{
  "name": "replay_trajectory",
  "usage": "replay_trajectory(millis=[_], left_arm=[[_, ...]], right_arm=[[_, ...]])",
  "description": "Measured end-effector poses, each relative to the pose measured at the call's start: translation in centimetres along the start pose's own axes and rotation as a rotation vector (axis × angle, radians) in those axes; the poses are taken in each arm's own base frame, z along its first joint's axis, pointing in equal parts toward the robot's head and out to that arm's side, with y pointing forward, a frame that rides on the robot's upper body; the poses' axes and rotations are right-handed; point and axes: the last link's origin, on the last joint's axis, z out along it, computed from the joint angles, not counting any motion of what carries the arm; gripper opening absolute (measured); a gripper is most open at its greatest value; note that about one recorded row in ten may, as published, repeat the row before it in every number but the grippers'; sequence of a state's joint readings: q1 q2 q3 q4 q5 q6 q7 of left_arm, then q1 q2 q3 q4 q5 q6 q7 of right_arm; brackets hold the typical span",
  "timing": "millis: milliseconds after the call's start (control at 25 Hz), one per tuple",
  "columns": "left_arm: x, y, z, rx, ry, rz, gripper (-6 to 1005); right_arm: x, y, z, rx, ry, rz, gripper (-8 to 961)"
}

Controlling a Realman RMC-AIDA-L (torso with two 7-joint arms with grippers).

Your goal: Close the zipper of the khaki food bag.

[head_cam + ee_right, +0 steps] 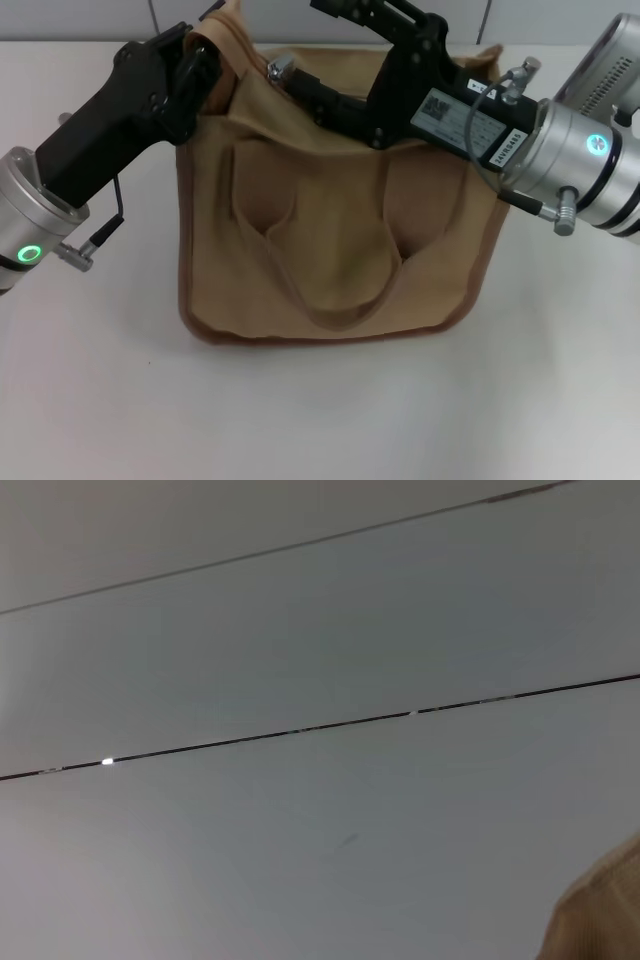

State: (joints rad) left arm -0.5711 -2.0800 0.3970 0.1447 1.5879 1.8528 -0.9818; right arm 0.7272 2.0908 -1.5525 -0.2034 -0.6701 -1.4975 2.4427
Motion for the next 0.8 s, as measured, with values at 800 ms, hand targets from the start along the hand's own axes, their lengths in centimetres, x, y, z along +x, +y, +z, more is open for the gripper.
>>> replay_trajectory(millis=[800], left_arm=[[-0.4,0.1,0.7,-0.013,-0.008,-0.015,31]], right_arm=[[-0.5,0.6,1.9,0.023,0.015,-0.060,834]])
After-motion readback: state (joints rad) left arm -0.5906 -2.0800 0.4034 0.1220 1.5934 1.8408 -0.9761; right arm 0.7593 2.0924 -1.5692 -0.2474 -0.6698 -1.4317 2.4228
